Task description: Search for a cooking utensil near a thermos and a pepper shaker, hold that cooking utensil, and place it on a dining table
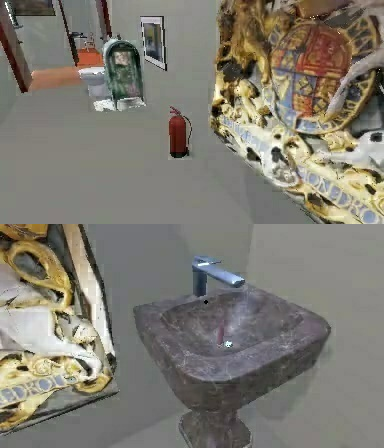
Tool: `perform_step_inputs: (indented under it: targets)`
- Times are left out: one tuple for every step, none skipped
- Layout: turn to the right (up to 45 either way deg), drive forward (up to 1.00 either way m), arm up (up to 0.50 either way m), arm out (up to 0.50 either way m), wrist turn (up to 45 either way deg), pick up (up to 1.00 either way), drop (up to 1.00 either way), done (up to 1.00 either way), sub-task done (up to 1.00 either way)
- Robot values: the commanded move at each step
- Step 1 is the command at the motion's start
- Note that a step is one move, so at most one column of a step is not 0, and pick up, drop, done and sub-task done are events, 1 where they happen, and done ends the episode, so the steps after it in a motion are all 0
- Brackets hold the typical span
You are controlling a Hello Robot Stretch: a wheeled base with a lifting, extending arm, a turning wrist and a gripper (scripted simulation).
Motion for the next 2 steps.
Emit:
perform_step_inputs:
  targets:
    - [-36.0,0.00,0.00,0.00,0.0,0.00,0.00,0.00,0.00]
    - [0.0,1.00,0.00,0.00,0.0,0.00,0.00,0.00,0.00]
